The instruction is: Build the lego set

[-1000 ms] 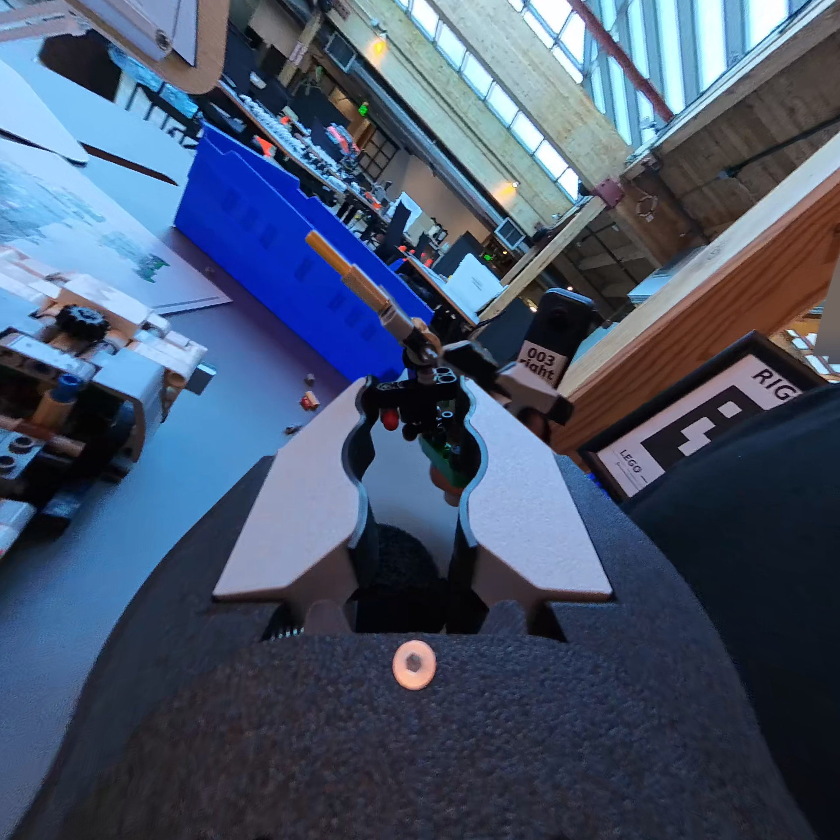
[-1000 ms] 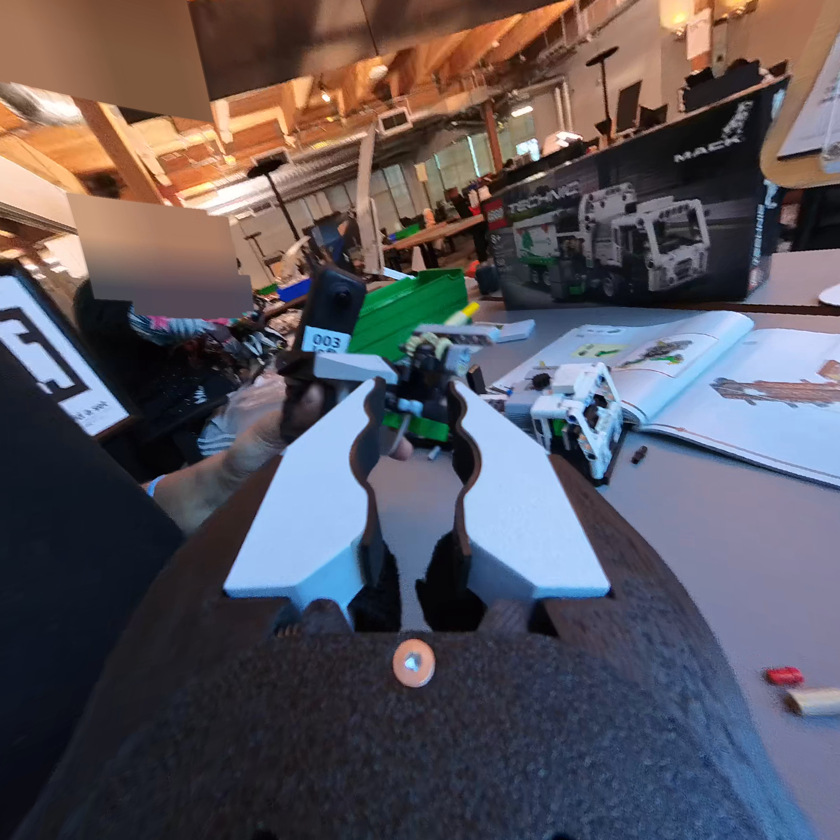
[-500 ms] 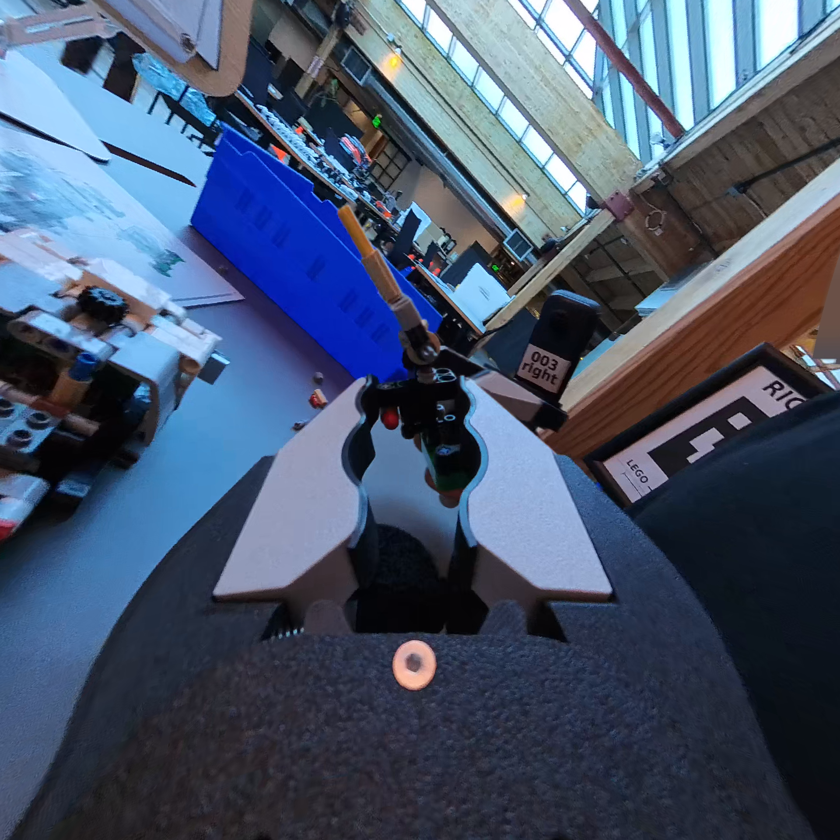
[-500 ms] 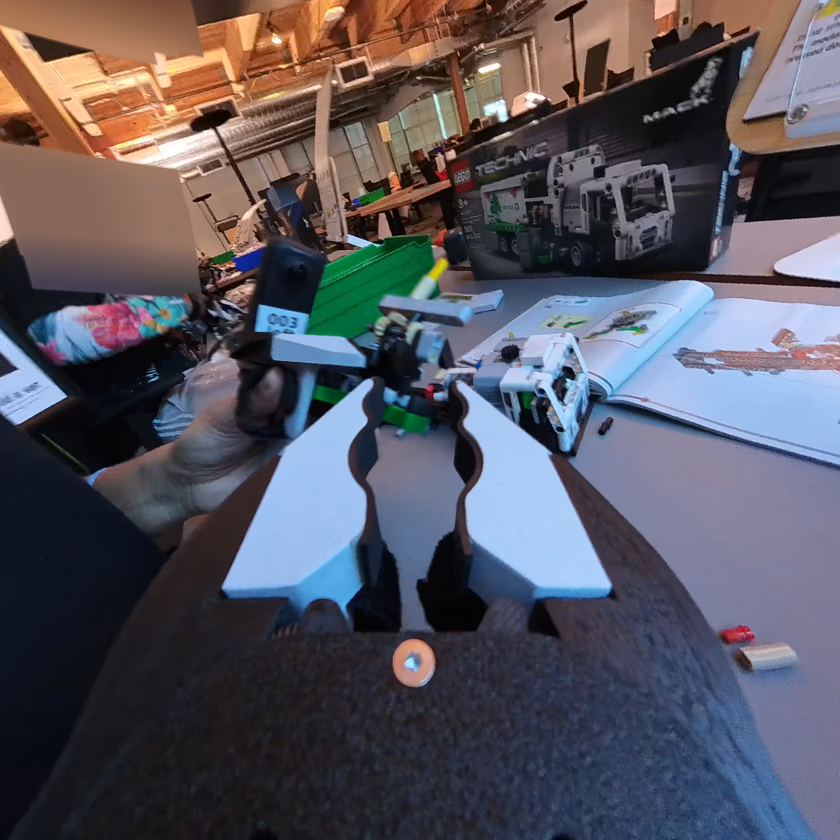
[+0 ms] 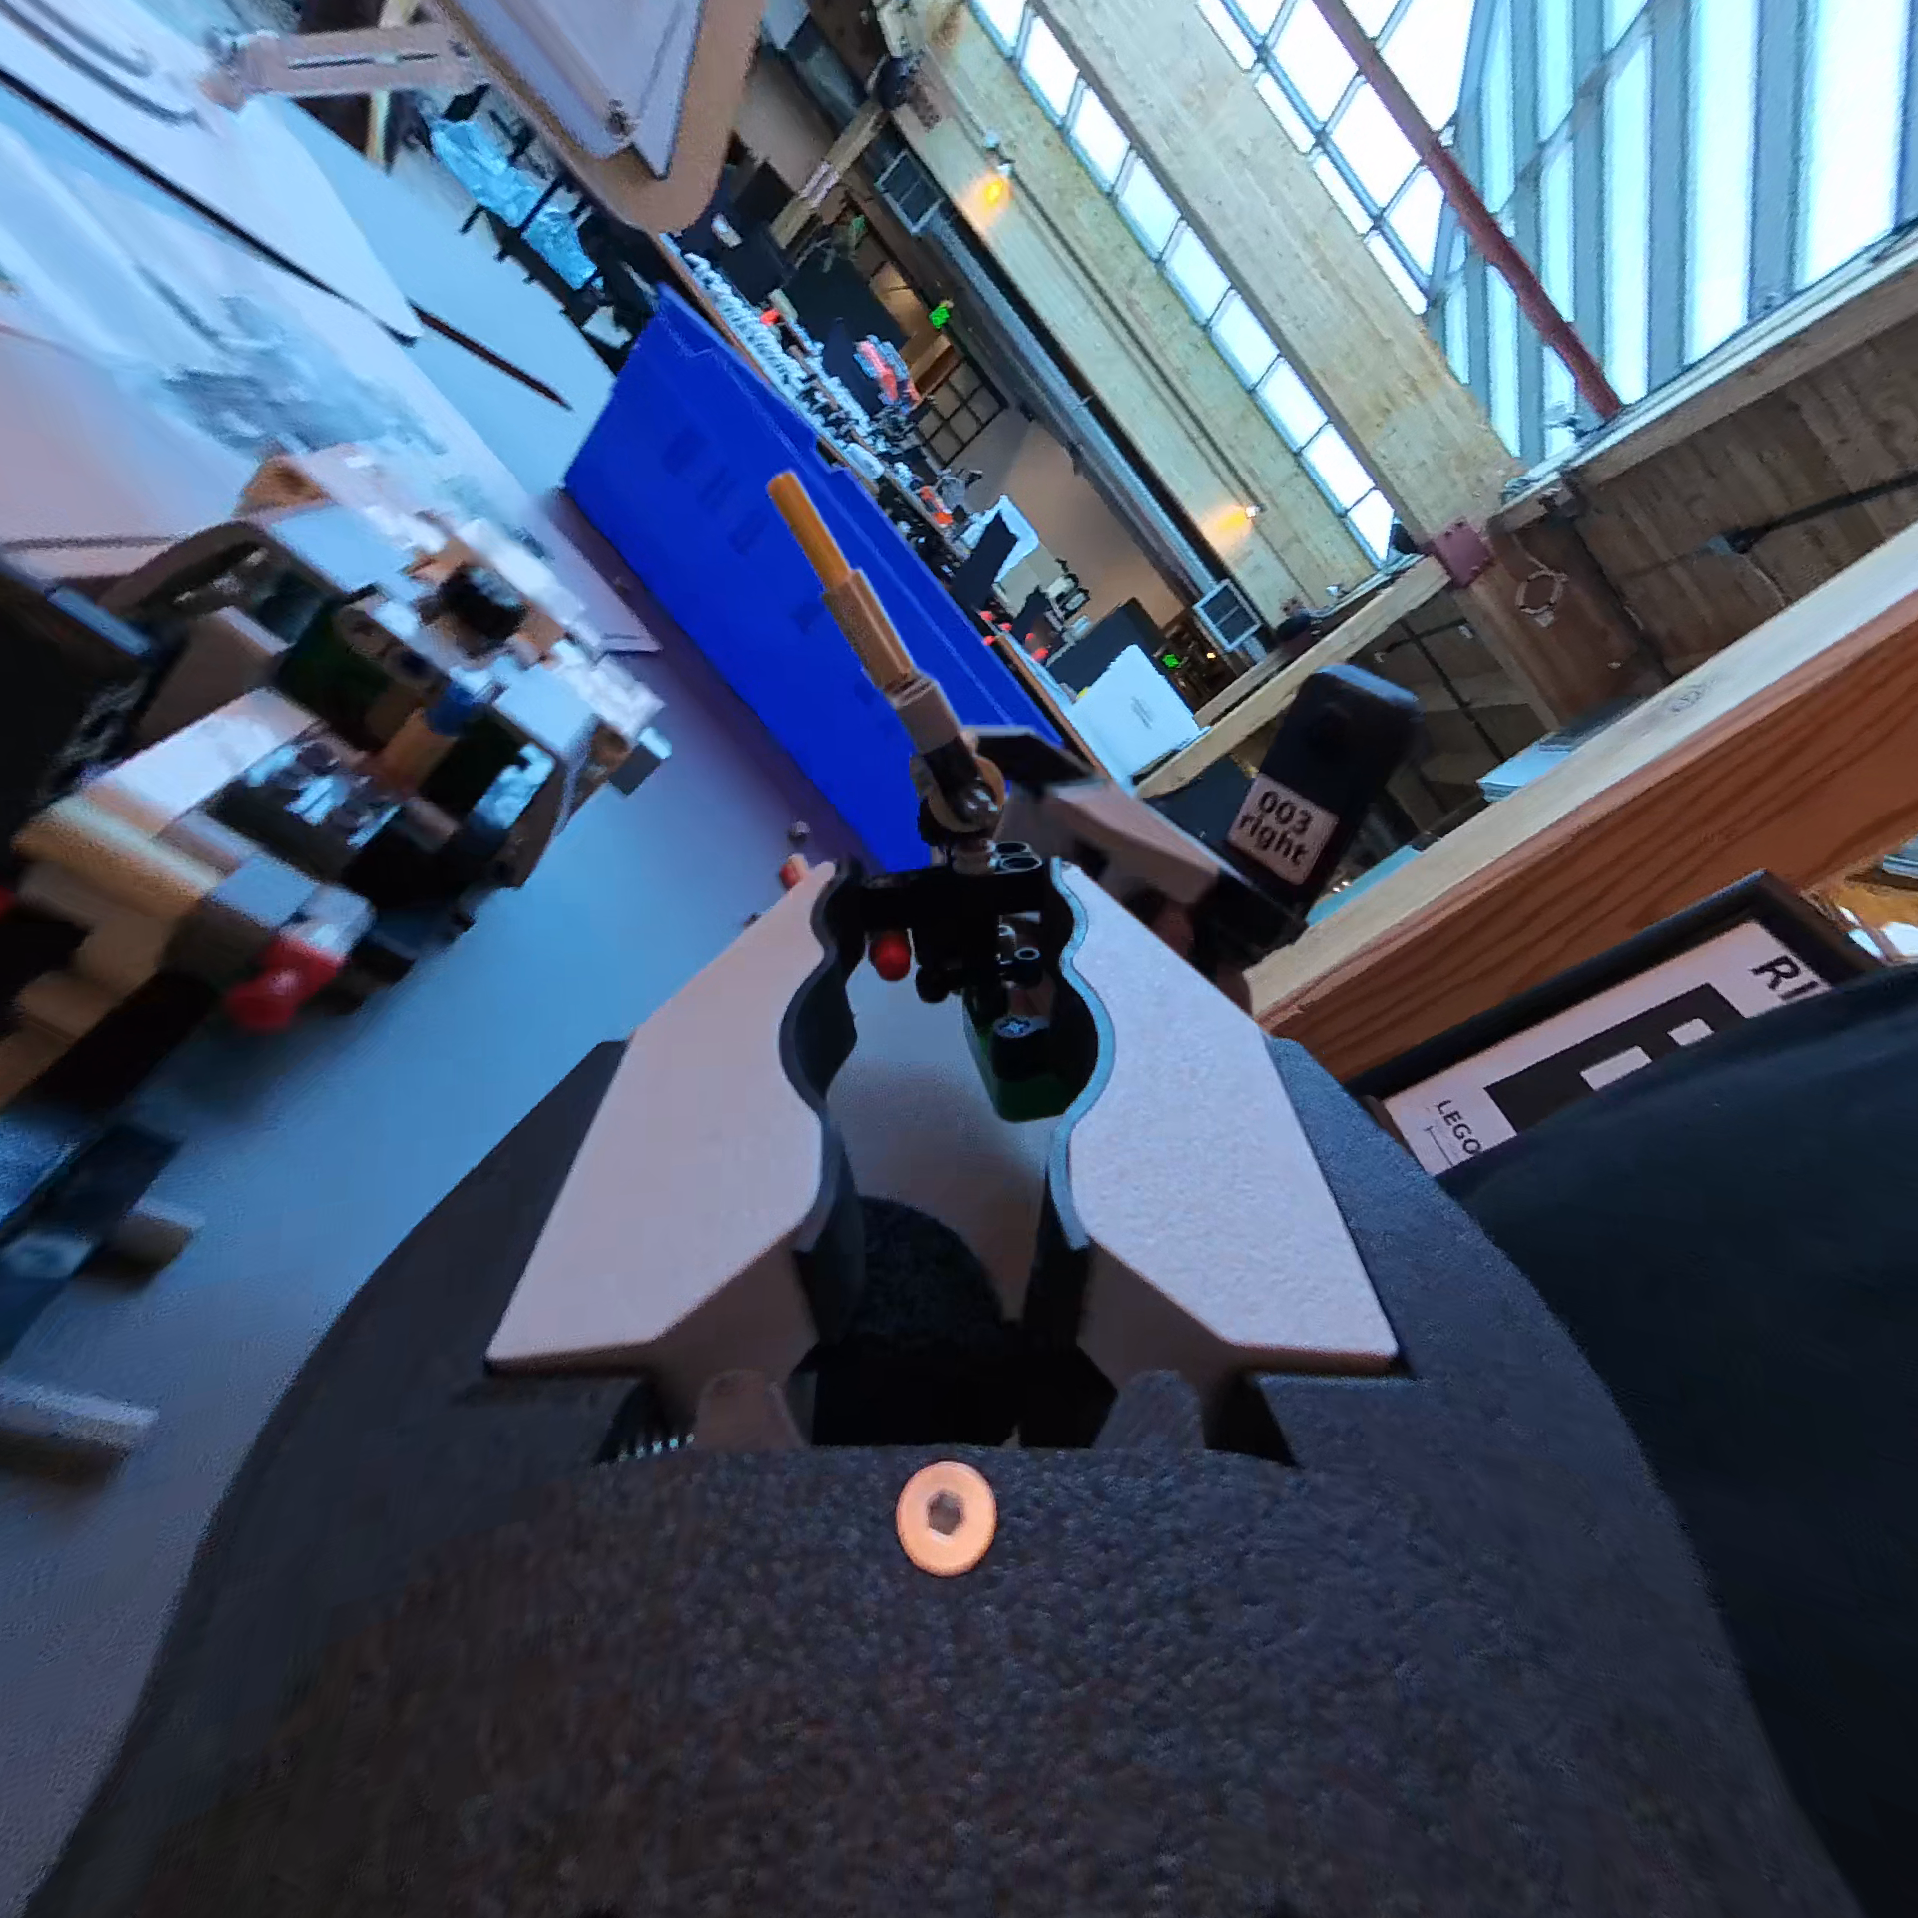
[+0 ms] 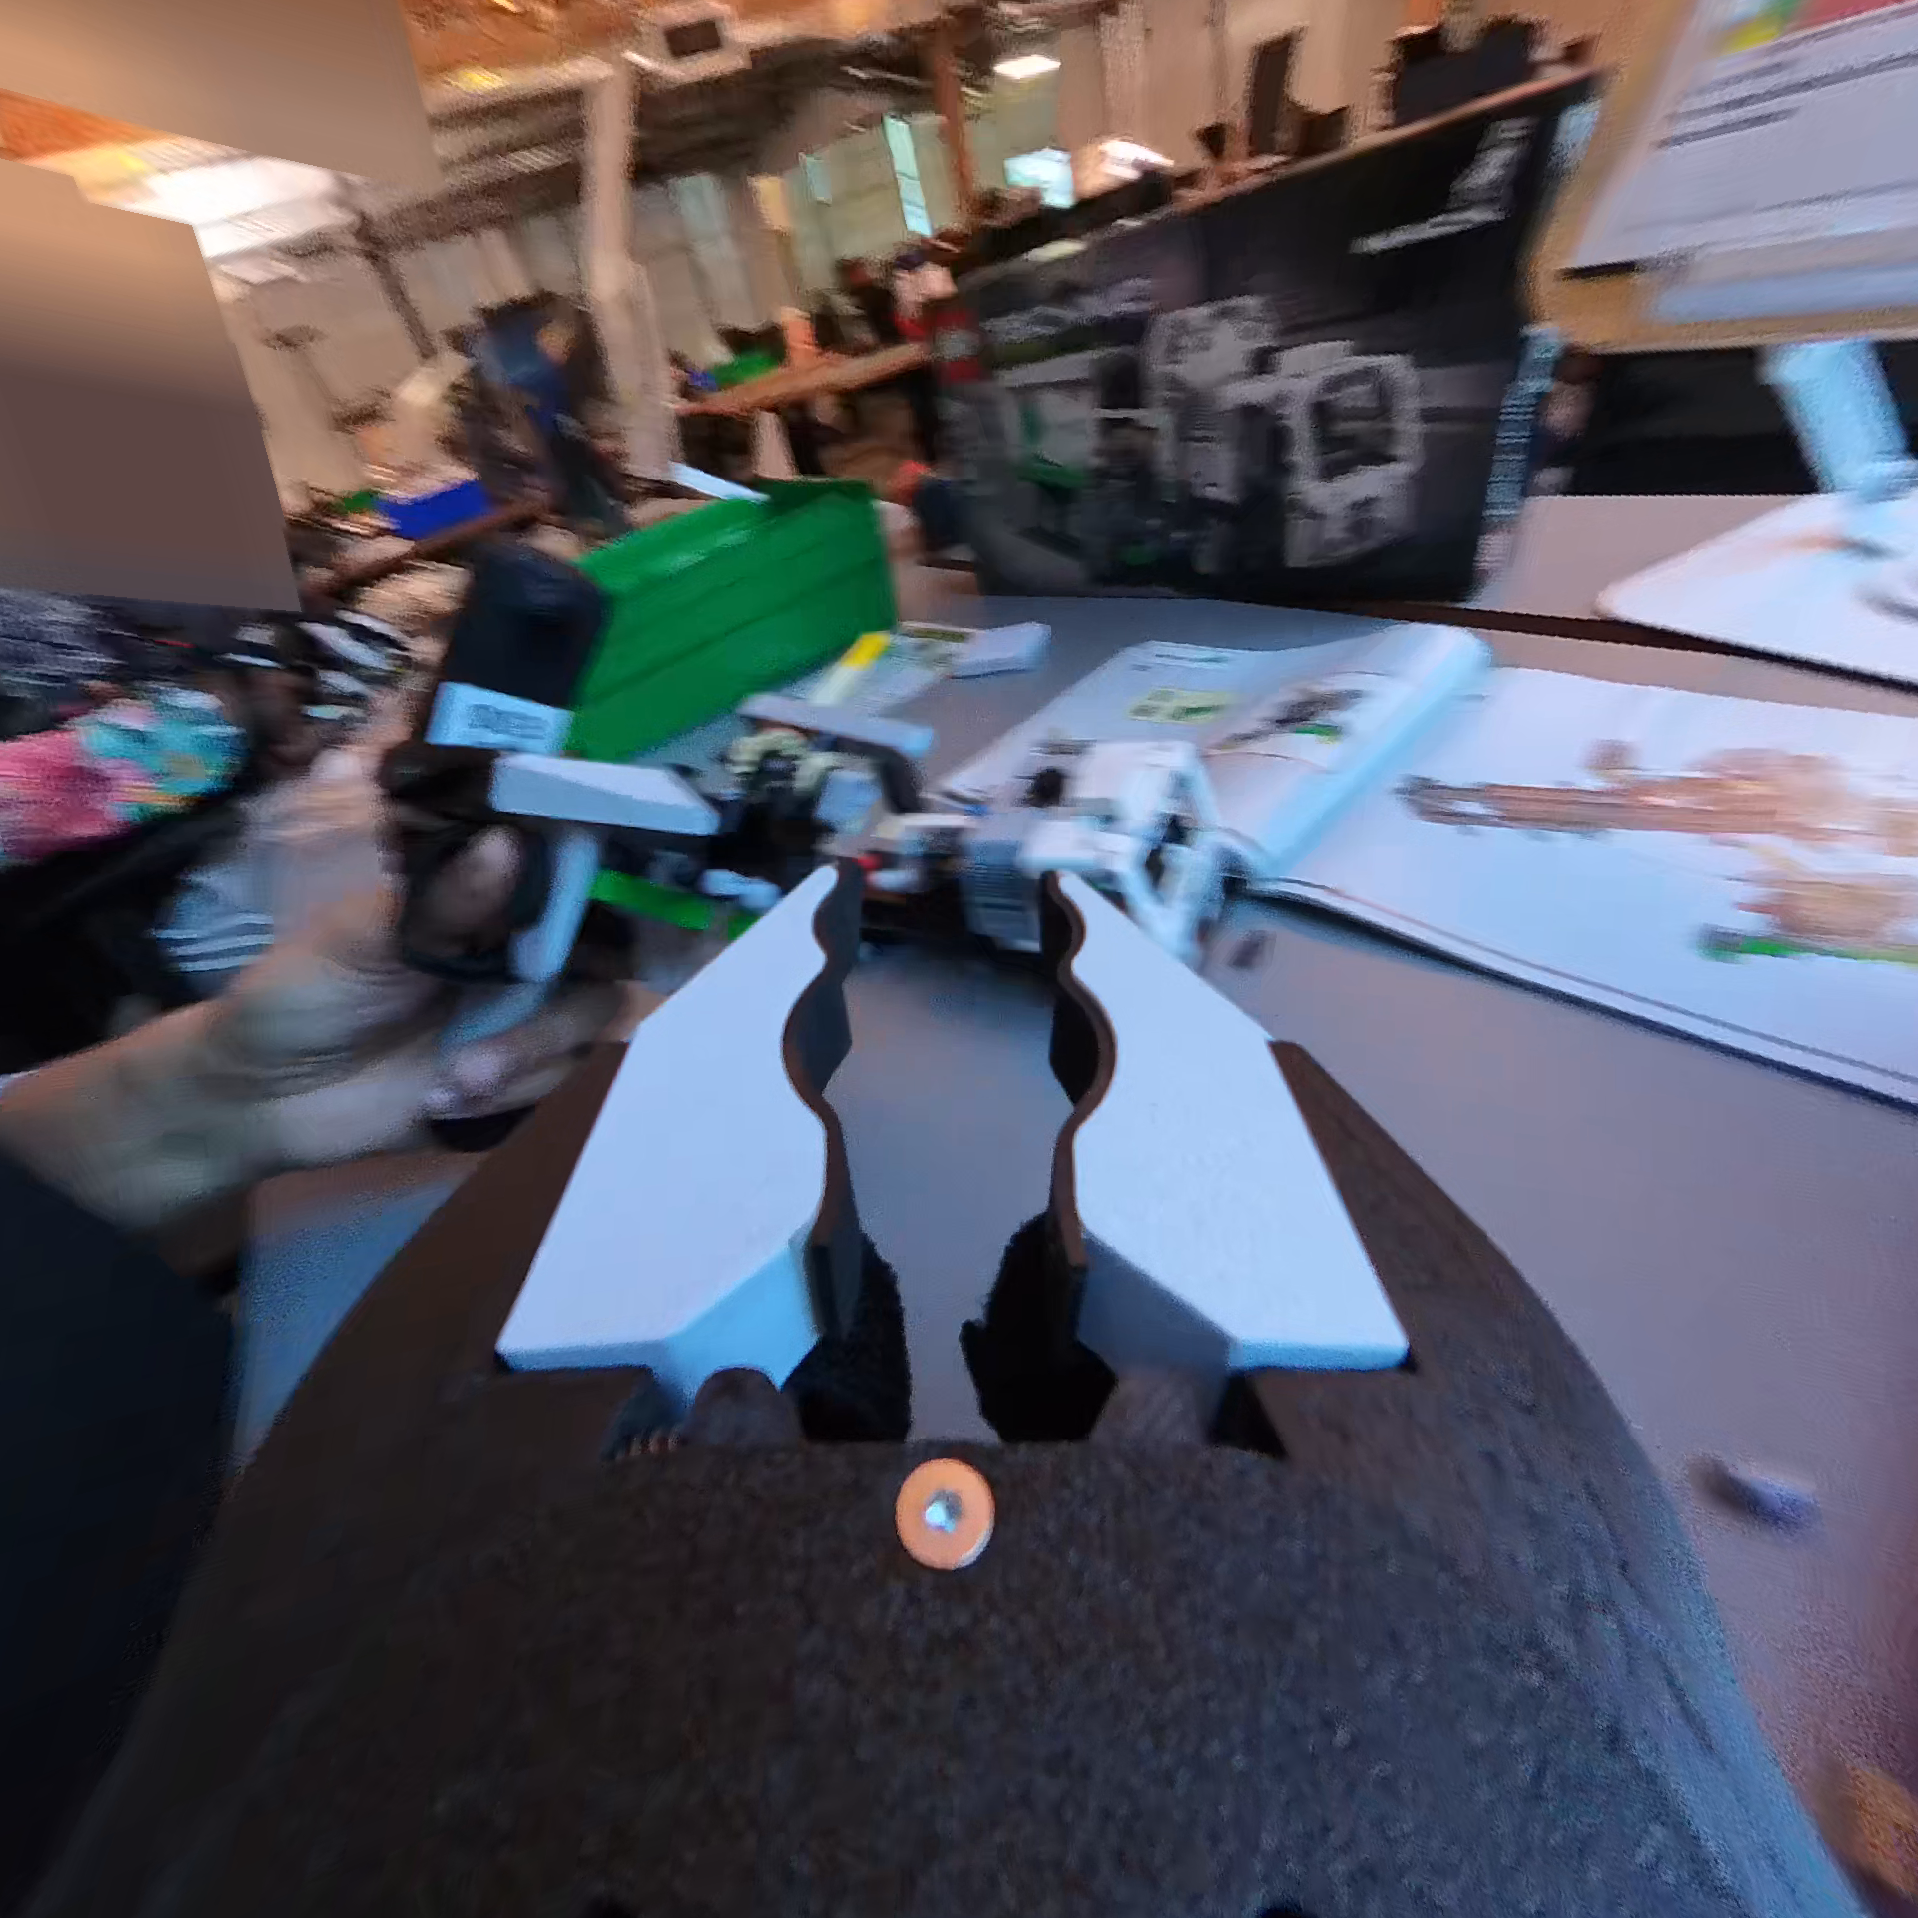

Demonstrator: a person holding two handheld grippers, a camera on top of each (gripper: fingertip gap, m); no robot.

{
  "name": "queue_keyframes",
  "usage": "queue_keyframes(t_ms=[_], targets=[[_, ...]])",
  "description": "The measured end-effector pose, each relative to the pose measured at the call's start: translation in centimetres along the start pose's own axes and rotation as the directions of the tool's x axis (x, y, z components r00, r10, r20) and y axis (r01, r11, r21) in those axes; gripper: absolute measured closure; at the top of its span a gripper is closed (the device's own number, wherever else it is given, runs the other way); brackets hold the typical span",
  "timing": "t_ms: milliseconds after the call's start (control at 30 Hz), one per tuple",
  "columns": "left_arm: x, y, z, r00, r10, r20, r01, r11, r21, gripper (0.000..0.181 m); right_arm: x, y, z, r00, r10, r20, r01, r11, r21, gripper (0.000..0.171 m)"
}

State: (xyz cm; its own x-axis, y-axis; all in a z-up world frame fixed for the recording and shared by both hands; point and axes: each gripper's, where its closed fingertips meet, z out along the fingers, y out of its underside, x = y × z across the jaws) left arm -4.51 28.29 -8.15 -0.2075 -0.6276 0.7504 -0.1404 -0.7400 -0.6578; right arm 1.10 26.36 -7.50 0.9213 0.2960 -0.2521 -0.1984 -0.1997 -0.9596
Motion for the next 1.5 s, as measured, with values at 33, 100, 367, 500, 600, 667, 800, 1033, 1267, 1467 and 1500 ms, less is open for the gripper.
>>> queue_keyframes(t_ms=[33, 100, 367, 500, 600, 667, 800, 1033, 1267, 1467, 1500], targets=[[-0.5, 0.2, -0.3, 1.0, -0.007, 0.021, 0.007, 1.0, -0.004, 0.15, 1.8, 0.0, -0.5, 0.996, -0.026, -0.08, 0.024, 0.999, -0.022, 0.141], [-1.3, 1.2, -0.9, 0.998, -0.019, 0.063, 0.02, 0.999, -0.025, 0.15, 5.2, -0.2, -1.5, 0.973, -0.065, -0.221, 0.052, 0.997, -0.063, 0.143], [-1.8, 4.1, -0.7, 0.985, 0.039, 0.166, -0.019, 0.993, -0.12, 0.15, 10.6, 2.5, -0.3, 0.912, -0.196, -0.36, 0.105, 0.961, -0.257, 0.136], [-2.2, 4.6, -0.1, 0.98, 0.065, 0.186, -0.034, 0.986, -0.166, 0.15, 11.7, 3.4, 0.0, 0.898, -0.228, -0.375, 0.126, 0.952, -0.279, 0.135], [-2.4, 5.0, 0.3, 0.979, 0.062, 0.194, -0.024, 0.981, -0.194, 0.15, 12.2, 4.3, -0.2, 0.904, -0.185, -0.386, 0.062, 0.949, -0.309, 0.135], [-2.5, 5.3, 0.4, 0.979, 0.063, 0.195, -0.02, 0.977, -0.212, 0.15, 12.7, 4.6, -0.5, 0.895, -0.185, -0.407, 0.047, 0.944, -0.325, 0.135], [-2.4, 5.8, 0.6, 0.982, 0.059, 0.182, -0.013, 0.969, -0.245, 0.15, 12.8, 4.6, -0.7, 0.894, -0.168, -0.415, 0.03, 0.947, -0.318, 0.135], [-2.5, 6.2, 0.9, 0.982, 0.047, 0.181, 0.003, 0.964, -0.265, 0.15, 12.5, 4.4, -0.9, 0.906, -0.126, -0.403, 0.011, 0.961, -0.275, 0.136], [-2.6, 6.3, 0.9, 0.981, 0.05, 0.189, 0.004, 0.962, -0.274, 0.15, 12.2, 4.3, -0.8, 0.913, -0.12, -0.39, 0.013, 0.964, -0.267, 0.137], [-2.5, 6.2, 0.9, 0.981, 0.056, 0.187, -0.004, 0.964, -0.267, 0.15, 11.6, 4.1, -0.6, 0.918, -0.138, -0.373, 0.036, 0.963, -0.268, 0.137], [-2.5, 6.2, 0.8, 0.981, 0.057, 0.186, -0.006, 0.965, -0.264, 0.15, 11.5, 4.0, -0.6, 0.918, -0.142, -0.37, 0.041, 0.963, -0.266, 0.137]])
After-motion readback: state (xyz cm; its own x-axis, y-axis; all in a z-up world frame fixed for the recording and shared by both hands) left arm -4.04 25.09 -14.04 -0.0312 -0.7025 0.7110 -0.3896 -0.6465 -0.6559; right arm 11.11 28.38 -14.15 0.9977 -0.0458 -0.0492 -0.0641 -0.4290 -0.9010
